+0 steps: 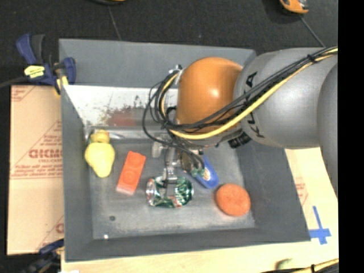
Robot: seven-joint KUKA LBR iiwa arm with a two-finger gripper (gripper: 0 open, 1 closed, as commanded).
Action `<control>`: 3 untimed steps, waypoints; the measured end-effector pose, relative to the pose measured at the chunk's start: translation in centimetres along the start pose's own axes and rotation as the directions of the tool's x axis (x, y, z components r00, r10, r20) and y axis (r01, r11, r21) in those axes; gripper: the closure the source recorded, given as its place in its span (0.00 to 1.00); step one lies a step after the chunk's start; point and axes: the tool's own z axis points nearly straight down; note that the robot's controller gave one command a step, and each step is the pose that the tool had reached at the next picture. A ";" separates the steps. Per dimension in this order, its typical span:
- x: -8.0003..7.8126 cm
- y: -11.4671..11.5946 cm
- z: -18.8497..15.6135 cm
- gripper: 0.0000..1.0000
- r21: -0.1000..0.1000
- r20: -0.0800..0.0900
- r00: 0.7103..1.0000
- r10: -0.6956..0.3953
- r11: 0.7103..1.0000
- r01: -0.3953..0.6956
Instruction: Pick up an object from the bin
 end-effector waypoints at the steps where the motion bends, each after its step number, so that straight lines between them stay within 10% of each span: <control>1: -0.2 -0.1 -0.5 0.00 -0.001 0.008 1.000 0.004 1.000 -0.004; 3: 2.3 -6.5 12.6 0.00 -0.007 0.021 0.994 0.103 0.995 -0.102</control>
Offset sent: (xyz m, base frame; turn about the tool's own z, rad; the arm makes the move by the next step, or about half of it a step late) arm -0.0245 -0.0655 -0.1255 0.0406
